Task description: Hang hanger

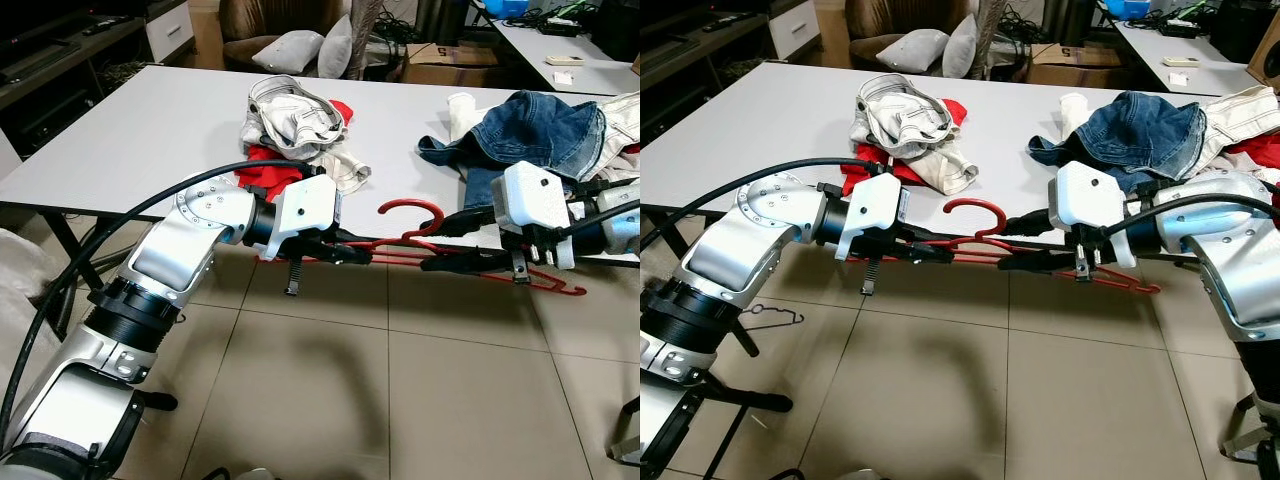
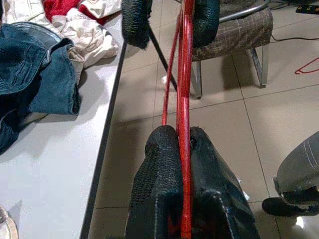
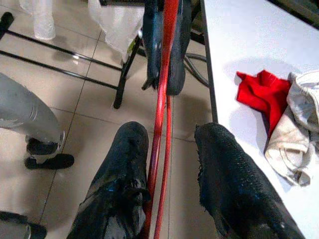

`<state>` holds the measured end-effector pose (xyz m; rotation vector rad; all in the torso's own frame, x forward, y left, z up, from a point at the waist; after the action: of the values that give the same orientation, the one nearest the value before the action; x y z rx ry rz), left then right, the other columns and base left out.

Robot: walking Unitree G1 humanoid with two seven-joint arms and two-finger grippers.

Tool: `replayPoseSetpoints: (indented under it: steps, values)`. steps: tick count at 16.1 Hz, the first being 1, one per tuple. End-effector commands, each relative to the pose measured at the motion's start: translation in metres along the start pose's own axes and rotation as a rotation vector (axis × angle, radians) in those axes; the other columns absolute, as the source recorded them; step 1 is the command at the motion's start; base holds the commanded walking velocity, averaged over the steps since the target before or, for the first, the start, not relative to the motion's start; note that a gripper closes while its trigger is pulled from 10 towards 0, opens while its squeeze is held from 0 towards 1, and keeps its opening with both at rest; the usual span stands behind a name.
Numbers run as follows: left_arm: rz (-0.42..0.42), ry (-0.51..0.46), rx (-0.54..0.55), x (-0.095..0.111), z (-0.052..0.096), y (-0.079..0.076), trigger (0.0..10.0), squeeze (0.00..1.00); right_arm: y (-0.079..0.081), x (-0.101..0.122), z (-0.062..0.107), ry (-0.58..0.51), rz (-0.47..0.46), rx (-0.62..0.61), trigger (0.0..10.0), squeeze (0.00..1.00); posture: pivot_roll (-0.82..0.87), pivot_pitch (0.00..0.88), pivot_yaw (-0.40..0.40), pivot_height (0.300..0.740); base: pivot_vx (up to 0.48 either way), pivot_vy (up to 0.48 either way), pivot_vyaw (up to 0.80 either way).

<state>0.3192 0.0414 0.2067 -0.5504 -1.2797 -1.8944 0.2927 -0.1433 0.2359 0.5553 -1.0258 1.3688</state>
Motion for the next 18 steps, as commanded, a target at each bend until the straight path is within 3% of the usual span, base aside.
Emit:
replayPoseSetpoints:
  steps: [1,2,3,5,6,13,14,15,16,17,18]
  values:
    - [-0.052,-0.008,-0.010,0.010,0.000,0.005,0.0,0.00,0.000,0.004,-0.002,-0.002,0.004,0.014,7.3,0.00,-0.05,0.000,0.017,0.740,0.000,0.000,0.00]
    - [-0.049,-0.009,-0.005,0.010,0.000,0.006,0.0,0.00,0.001,0.003,-0.003,0.000,0.002,0.022,4.2,0.00,-0.05,0.000,0.016,0.740,0.000,0.000,0.00]
    - [-0.048,-0.010,-0.003,0.010,0.000,0.006,0.0,0.00,0.001,0.003,-0.003,-0.002,-0.002,0.023,3.6,0.00,-0.05,0.000,0.017,0.740,0.000,0.000,0.00]
    - [-0.046,-0.014,-0.003,0.011,0.000,0.008,0.0,0.00,0.001,0.004,-0.006,-0.009,-0.010,0.030,0.5,0.00,-0.05,0.000,0.018,0.740,0.000,0.000,0.00]
    - [-0.044,-0.017,-0.004,0.012,0.000,0.008,0.0,0.00,0.002,0.003,-0.010,-0.002,-0.014,0.039,0.0,0.00,-0.05,0.000,0.019,0.740,0.000,0.000,0.00]
    - [-0.038,-0.008,0.010,0.010,0.004,0.011,0.0,0.00,-0.001,0.001,-0.010,0.006,-0.033,0.026,0.0,0.00,-0.05,0.000,0.022,0.740,0.000,0.000,0.00]
    - [-0.033,-0.003,0.040,0.009,0.006,0.015,3.0,0.00,-0.001,0.001,-0.010,0.004,-0.036,0.025,0.0,0.00,-0.05,0.000,0.022,0.740,0.000,0.000,0.00]
    - [-0.004,-0.029,0.064,0.011,0.007,0.019,10.0,0.00,-0.001,0.001,-0.010,0.002,-0.039,0.025,0.0,0.00,-0.05,0.000,0.023,0.740,0.000,0.000,0.00]
    - [0.000,-0.052,0.058,0.014,0.008,0.018,10.0,0.22,-0.001,0.001,-0.010,0.001,-0.040,0.025,0.0,0.00,-0.05,0.000,0.023,0.740,0.000,0.000,0.00]
    - [0.010,-0.100,0.038,0.020,0.012,0.016,10.0,1.00,0.000,0.001,-0.010,0.001,-0.043,0.024,0.0,0.00,-0.05,0.000,0.023,0.740,0.000,0.000,0.00]
    - [0.014,-0.131,0.026,0.024,0.016,0.014,10.0,1.00,-0.001,0.000,-0.009,0.007,-0.045,0.020,0.0,0.00,-0.05,0.000,0.022,0.740,0.000,0.000,0.00]
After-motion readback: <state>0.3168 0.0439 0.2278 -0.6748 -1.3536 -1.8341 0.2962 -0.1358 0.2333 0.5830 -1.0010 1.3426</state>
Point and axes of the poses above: a point about 5 cm out from each wrist's last joint towards the gripper, its own z axis pointing back from the gripper into the wrist, its own x axis along the axis of the wrist's last joint, y = z × x, the point moved 5 cm from there along -z, pointing out of the wrist towards the gripper, and after that the axes turned 14 degrees about -z, right-handed, at the moved point
